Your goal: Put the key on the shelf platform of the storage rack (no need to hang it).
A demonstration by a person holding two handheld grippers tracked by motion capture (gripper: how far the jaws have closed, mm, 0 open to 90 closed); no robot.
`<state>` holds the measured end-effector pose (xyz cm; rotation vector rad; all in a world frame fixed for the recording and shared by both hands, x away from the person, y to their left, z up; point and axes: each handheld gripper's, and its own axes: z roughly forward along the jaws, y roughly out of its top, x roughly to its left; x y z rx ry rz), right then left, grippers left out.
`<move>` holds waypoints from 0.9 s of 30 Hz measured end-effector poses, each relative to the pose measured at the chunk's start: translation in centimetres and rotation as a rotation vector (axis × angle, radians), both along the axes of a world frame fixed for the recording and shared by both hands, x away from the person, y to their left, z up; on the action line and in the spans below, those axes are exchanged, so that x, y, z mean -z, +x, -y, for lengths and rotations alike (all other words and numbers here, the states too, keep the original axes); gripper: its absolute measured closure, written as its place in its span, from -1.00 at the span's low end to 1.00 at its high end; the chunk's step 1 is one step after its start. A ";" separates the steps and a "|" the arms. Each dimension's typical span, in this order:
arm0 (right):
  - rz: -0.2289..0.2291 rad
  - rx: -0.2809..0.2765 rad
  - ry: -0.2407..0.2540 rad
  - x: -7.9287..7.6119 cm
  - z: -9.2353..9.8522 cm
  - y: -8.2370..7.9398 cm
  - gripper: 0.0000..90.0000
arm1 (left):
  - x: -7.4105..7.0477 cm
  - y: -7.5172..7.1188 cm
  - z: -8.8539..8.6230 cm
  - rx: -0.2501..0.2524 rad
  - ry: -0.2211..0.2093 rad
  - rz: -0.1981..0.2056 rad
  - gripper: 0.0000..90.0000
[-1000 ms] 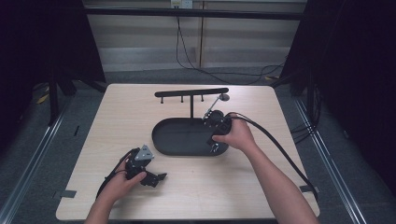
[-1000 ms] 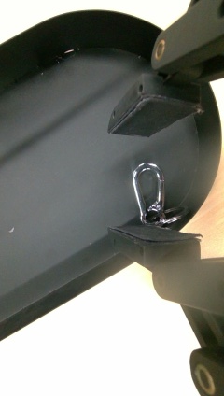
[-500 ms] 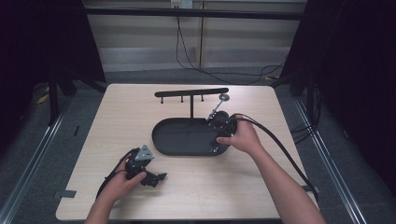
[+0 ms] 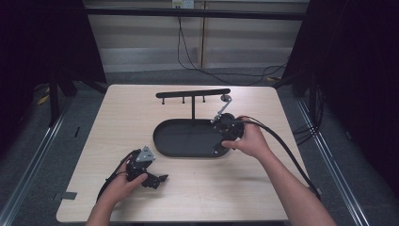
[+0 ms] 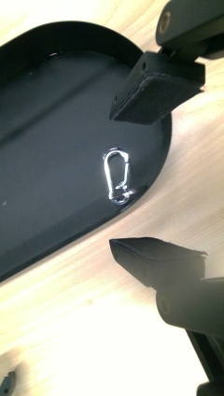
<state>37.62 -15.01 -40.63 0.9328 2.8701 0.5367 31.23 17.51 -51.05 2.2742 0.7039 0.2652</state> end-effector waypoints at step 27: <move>0.006 0.032 0.042 0.1 3.7 -2.4 -0.34 | 0.0 0.0 0.0 -0.001 0.000 -0.001 -1.00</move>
